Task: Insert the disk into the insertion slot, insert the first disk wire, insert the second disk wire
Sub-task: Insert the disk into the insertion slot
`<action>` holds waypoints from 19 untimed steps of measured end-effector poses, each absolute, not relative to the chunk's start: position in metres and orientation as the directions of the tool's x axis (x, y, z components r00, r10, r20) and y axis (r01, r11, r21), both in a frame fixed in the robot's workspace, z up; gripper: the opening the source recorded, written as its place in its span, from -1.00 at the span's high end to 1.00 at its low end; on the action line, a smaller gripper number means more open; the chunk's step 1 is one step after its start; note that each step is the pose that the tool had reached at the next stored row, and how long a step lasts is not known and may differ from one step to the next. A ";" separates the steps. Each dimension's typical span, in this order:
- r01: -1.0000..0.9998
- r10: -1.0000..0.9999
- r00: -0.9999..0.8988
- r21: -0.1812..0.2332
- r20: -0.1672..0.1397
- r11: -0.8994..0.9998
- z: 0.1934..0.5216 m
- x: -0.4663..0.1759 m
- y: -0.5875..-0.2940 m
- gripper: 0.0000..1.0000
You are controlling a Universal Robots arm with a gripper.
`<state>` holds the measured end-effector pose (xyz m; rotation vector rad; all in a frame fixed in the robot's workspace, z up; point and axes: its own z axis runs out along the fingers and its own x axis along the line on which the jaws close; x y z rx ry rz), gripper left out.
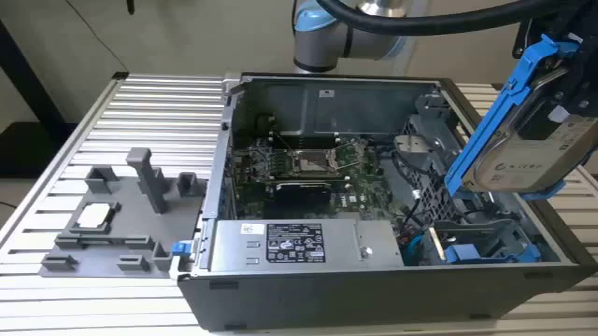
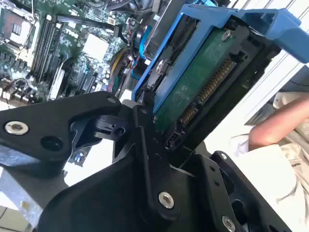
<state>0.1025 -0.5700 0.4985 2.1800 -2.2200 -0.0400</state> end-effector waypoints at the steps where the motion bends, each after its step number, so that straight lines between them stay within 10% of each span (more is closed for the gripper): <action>1: -0.999 -1.000 -0.018 0.039 0.003 0.018 0.499 0.103 -0.570 0.35; 19: -0.999 -1.000 -0.018 0.039 0.000 0.018 0.491 0.103 -0.570 0.35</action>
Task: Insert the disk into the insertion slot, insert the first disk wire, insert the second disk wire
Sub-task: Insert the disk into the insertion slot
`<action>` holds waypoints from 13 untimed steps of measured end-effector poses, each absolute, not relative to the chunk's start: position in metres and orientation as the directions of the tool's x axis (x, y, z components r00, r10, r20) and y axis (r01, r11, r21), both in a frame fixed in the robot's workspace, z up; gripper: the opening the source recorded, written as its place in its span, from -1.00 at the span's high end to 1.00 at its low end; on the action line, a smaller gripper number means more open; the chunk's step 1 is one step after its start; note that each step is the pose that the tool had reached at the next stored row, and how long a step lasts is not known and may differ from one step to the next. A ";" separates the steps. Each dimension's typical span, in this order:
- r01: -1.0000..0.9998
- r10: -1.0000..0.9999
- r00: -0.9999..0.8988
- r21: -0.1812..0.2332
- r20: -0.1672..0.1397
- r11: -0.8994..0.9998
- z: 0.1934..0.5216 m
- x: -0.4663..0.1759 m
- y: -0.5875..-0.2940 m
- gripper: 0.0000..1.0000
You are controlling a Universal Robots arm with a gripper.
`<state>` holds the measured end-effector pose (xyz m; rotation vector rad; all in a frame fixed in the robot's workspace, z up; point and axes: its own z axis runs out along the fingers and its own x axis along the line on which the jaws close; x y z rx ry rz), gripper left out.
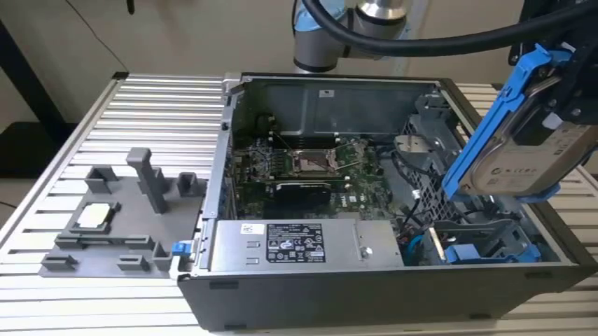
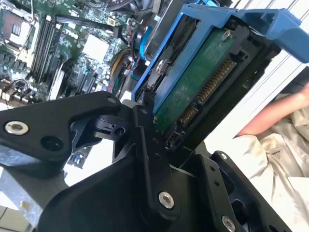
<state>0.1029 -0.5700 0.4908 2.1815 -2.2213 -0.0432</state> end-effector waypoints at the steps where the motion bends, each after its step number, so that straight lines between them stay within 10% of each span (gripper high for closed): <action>1: -0.999 -1.000 -0.018 0.039 0.000 0.018 0.489 0.103 -0.570 0.35; 13: -0.999 -1.000 -0.018 0.039 0.000 0.018 0.478 0.104 -0.570 0.35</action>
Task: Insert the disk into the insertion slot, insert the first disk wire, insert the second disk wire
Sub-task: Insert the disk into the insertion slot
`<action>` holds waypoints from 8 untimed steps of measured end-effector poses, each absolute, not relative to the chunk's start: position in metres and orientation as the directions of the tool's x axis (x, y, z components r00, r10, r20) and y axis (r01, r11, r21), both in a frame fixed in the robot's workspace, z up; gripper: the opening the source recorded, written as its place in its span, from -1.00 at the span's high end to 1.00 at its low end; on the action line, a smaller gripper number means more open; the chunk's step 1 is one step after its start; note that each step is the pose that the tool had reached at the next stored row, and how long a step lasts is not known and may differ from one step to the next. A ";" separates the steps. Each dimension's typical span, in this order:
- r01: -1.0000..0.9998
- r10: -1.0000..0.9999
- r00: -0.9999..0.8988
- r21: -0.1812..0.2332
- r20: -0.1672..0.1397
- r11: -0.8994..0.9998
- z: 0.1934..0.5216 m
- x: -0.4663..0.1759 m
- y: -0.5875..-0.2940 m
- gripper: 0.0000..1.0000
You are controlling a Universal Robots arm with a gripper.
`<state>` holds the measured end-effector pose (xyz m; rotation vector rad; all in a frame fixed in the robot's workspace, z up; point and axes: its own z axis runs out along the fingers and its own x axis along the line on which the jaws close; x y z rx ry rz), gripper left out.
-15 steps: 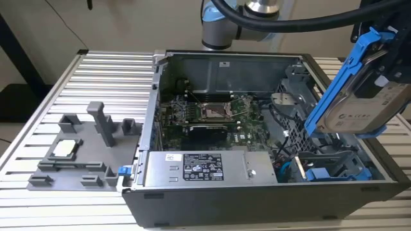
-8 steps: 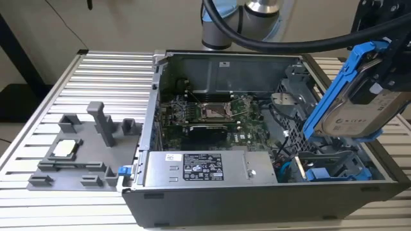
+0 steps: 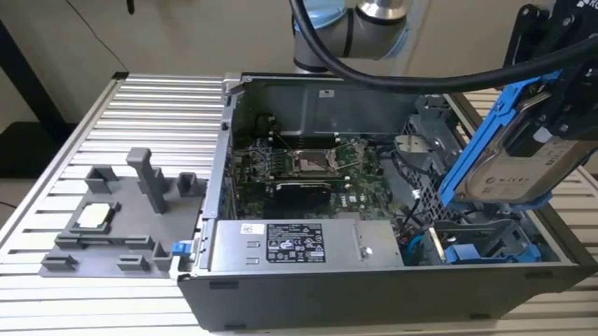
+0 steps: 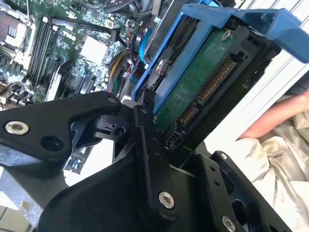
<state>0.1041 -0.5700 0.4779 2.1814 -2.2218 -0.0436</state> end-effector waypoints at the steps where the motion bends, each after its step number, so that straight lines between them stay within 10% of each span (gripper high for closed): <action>1: -0.999 -1.000 -0.018 0.039 0.000 0.018 0.477 0.104 -0.570 0.35; 8: -0.999 -1.000 -0.018 0.039 0.000 0.018 0.470 0.106 -0.570 0.35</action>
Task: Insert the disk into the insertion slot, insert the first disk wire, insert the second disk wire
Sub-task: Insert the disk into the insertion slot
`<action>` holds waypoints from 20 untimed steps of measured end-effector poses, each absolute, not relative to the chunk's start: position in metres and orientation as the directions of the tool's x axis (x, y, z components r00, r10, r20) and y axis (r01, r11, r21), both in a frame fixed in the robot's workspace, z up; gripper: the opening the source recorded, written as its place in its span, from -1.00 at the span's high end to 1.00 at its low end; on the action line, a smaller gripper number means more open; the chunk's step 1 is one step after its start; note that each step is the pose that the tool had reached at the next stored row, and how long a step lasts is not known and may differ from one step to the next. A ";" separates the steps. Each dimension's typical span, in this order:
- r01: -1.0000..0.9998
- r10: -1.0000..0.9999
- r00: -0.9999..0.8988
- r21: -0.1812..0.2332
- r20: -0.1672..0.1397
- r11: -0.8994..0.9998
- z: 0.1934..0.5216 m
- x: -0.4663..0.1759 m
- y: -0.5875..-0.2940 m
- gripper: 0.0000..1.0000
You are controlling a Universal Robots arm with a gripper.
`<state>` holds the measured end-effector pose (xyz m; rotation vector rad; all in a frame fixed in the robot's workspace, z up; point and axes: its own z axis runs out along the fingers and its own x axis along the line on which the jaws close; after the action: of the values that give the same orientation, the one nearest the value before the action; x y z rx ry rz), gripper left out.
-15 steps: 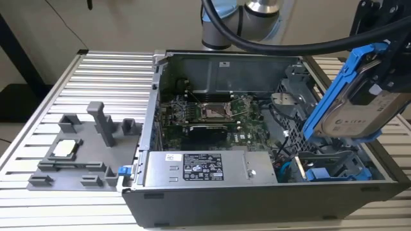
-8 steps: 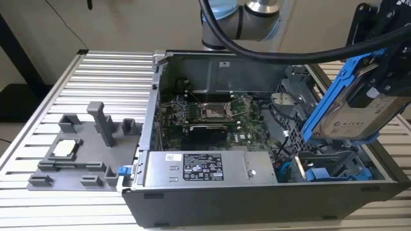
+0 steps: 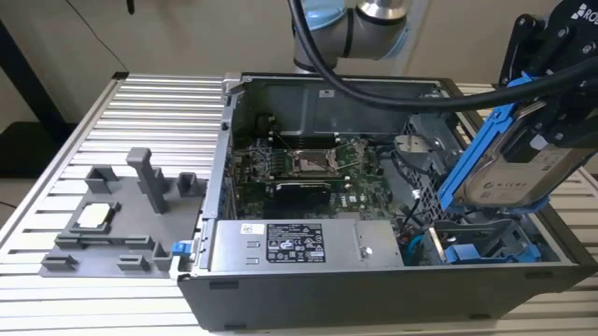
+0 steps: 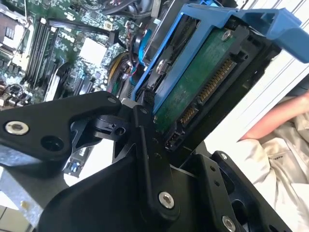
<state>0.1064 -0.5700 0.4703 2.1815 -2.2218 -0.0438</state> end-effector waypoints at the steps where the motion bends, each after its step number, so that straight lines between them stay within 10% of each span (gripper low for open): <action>1: -0.999 -1.000 -0.018 0.039 0.000 0.018 0.469 0.107 -0.570 0.35; 20: -0.999 -1.000 -0.018 0.039 -0.002 0.018 0.444 0.112 -0.570 0.35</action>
<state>0.1121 -0.5700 0.4441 2.1829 -2.2221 -0.0459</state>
